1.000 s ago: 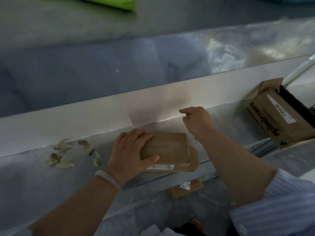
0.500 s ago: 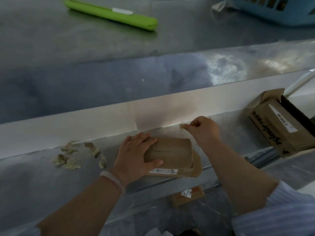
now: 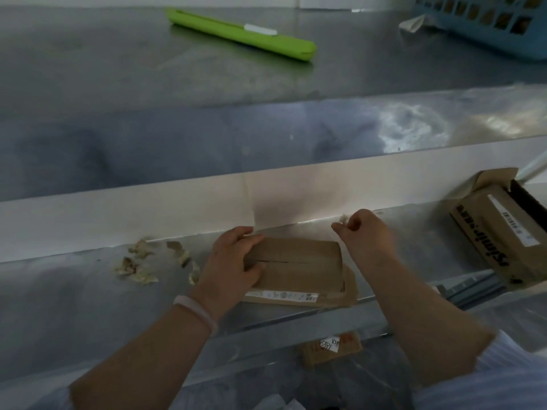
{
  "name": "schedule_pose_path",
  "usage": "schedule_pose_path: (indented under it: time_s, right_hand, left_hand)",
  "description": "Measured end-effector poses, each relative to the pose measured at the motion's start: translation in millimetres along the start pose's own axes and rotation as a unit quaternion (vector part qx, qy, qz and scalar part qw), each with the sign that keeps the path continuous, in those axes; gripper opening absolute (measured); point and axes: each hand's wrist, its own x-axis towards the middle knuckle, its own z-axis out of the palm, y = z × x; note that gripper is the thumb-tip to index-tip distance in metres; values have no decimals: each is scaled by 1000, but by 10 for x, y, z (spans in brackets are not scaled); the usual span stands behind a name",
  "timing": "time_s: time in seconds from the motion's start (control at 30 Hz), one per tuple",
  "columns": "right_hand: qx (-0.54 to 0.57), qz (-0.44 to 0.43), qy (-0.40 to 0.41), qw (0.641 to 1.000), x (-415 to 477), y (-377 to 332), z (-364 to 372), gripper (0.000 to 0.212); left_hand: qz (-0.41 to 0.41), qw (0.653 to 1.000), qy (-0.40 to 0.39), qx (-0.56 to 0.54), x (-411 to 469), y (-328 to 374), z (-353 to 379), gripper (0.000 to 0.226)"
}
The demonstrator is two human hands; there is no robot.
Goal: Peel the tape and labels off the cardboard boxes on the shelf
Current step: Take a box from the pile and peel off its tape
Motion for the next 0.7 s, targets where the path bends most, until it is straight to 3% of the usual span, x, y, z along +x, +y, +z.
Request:
schedule_pose_path:
  time_s: [0.1, 0.37, 0.47, 0.53, 0.7]
  right_hand:
    - [-7, -6, -20, 1000, 8, -48, 21, 27]
    - [-57, -22, -56, 997, -23, -114, 55, 28]
    - [3, 3, -37, 999, -75, -110, 44, 19]
    - [45, 19, -22, 999, -83, -89, 40, 25]
    - [97, 9, -48, 994, -42, -47, 64, 18]
  left_hand:
    - [-55, 997, 27, 46, -84, -35, -6, 59]
    - [-85, 995, -15, -40, -178, -76, 16, 64]
    - [-94, 994, -15, -47, -186, -67, 35, 64]
    - [-103, 993, -11, -54, -184, -67, 47, 64]
    - [-123, 990, -9, -74, -188, -47, 64, 64]
